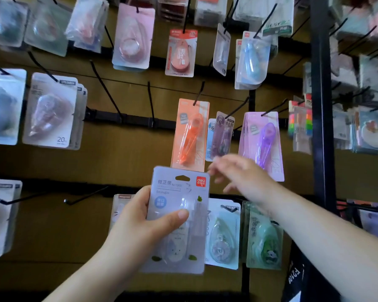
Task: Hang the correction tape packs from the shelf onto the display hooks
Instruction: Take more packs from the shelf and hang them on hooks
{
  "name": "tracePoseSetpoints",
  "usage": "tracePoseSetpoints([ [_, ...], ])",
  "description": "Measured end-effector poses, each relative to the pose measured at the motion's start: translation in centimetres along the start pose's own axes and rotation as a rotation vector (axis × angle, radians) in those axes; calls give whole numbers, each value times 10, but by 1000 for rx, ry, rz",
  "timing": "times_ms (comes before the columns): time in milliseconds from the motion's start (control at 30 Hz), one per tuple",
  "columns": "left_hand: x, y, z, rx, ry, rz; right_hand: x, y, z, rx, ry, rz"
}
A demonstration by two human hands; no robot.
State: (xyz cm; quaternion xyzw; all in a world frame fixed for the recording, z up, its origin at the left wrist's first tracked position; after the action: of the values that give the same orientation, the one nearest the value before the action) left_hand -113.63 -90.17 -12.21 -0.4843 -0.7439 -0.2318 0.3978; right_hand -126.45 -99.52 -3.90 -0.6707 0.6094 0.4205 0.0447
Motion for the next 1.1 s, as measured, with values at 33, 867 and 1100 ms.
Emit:
tracePoseSetpoints([
  [33,4,2,1,12,-9,1,-4,-15,6,-137,-22,-10],
  [867,82,76,-65,197,-248,-153,-97,-49,-73,336,162,-130],
  [1100,92,74,-90,186,-307,-200,-101,-38,-89,366,184,-123],
])
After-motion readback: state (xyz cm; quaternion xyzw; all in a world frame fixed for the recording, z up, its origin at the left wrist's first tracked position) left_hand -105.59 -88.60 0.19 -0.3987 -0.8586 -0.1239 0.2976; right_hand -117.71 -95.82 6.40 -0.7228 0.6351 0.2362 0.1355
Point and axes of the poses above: each hand's wrist, its own z-axis away from the middle knuckle, its own y-axis out of the back of the hand, x = y × z, the point moved 7 cm from there along -z, towards the middle knuckle, and after that the axes turned 1 degree about -y, right-handed, at the moved point
